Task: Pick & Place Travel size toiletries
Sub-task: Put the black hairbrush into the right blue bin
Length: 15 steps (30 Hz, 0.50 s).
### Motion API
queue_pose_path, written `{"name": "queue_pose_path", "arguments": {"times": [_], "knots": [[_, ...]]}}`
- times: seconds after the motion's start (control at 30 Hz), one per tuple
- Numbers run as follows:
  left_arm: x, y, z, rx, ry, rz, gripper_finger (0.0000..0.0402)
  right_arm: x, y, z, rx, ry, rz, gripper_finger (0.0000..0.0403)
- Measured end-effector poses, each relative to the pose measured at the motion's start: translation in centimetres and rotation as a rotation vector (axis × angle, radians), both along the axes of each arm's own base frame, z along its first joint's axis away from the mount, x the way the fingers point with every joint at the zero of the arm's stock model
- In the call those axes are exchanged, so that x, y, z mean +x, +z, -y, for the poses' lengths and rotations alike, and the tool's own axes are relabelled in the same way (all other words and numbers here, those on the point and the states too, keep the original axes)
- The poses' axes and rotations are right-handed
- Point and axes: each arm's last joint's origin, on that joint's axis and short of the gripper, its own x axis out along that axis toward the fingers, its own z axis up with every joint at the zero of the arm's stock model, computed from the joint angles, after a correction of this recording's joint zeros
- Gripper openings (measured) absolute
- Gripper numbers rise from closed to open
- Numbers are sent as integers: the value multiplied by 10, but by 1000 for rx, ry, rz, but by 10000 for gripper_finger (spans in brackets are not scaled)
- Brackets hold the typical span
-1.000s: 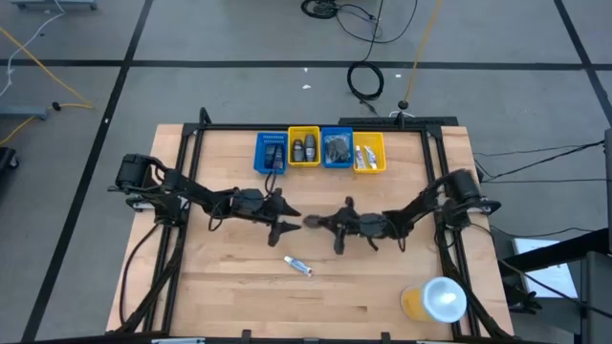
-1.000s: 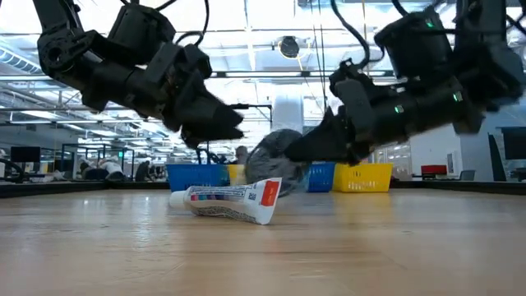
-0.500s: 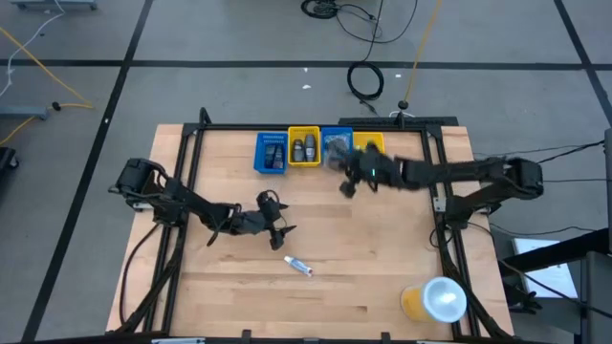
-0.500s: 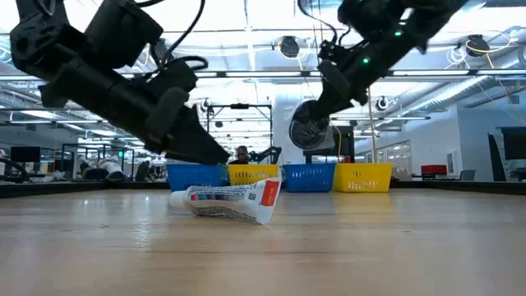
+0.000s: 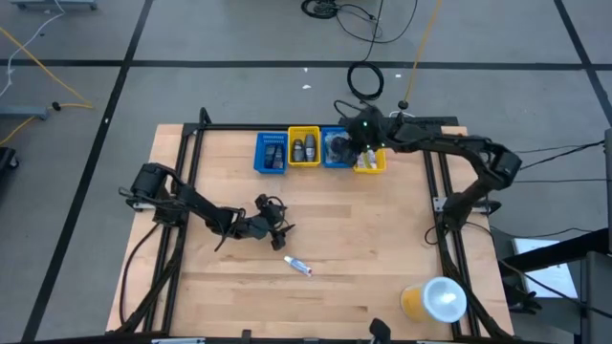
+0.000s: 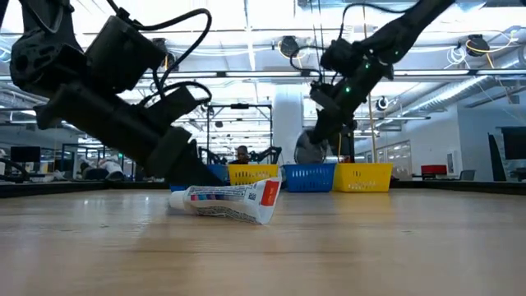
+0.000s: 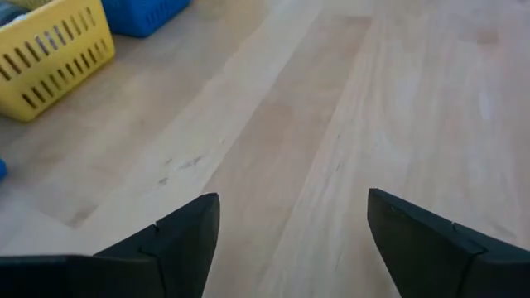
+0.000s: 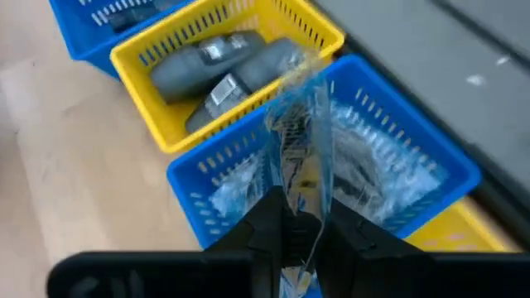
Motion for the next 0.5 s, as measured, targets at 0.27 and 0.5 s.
{"name": "queue_pose_path", "arguments": {"times": [0.27,0.5], "knots": [[2,1,0,-12,-15,19,298,5,-22,12,113,39,36,39],[2,1,0,-12,-15,20,300,10,-37,17,109,34,9,53]]}}
